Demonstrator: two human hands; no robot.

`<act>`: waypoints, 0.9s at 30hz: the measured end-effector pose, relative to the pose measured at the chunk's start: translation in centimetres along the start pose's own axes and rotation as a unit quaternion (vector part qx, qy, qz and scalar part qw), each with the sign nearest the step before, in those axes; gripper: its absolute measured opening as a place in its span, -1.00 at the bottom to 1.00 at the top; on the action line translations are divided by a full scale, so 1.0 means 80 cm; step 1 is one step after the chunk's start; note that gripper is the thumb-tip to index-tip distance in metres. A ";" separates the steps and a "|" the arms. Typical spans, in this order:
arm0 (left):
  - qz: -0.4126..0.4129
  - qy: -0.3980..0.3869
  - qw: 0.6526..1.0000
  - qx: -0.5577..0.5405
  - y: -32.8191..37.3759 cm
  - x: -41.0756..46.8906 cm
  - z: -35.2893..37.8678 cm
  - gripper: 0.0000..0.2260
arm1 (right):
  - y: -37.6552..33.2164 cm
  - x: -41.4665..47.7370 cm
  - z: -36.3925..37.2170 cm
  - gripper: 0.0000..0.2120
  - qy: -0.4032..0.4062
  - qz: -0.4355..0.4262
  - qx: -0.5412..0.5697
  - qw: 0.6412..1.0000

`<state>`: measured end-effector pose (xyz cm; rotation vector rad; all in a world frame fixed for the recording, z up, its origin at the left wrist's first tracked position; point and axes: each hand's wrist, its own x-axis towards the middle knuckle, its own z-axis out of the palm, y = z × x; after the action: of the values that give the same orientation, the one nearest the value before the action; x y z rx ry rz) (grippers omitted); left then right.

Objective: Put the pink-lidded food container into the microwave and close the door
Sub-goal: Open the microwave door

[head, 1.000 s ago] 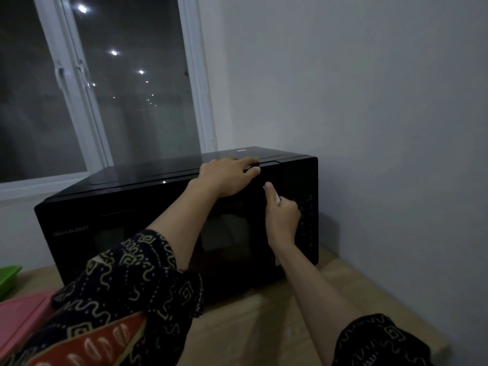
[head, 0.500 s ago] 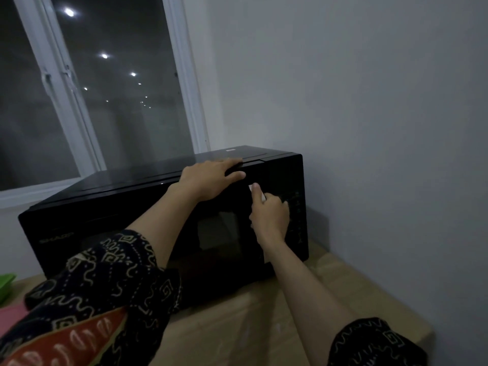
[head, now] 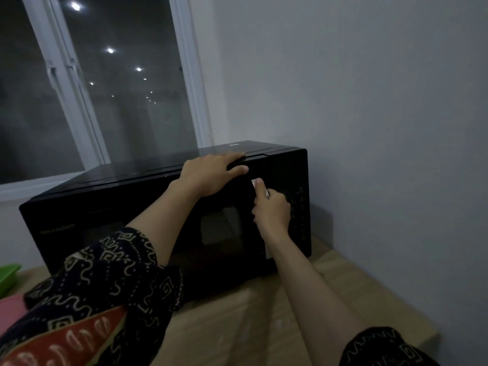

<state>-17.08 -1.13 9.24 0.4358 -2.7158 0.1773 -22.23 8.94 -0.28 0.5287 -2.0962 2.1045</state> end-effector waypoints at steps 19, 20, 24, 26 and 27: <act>0.000 -0.004 1.000 0.010 0.004 -0.006 -0.006 -0.53 | 0.004 0.007 0.002 -0.47 0.004 0.011 -0.035 0.999; 0.001 -0.004 1.000 0.007 0.004 -0.005 -0.007 -0.53 | 0.004 0.008 0.002 -0.47 0.003 0.012 -0.034 0.999; -0.004 -0.007 1.000 0.008 0.003 -0.004 -0.005 -0.53 | 0.005 0.010 0.001 -0.49 -0.016 0.011 -0.023 1.000; -0.005 -0.009 1.000 0.008 0.003 -0.005 -0.005 -0.53 | 0.004 0.010 -0.002 -0.51 -0.023 0.003 -0.022 0.999; -0.004 -0.012 1.000 0.007 0.004 -0.006 -0.006 -0.53 | 0.003 0.010 -0.004 -0.52 -0.027 0.001 -0.020 0.999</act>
<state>-16.63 -0.61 9.49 0.4552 -2.7369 0.1917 -23.12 9.16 -0.27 0.5862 -2.1635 2.0678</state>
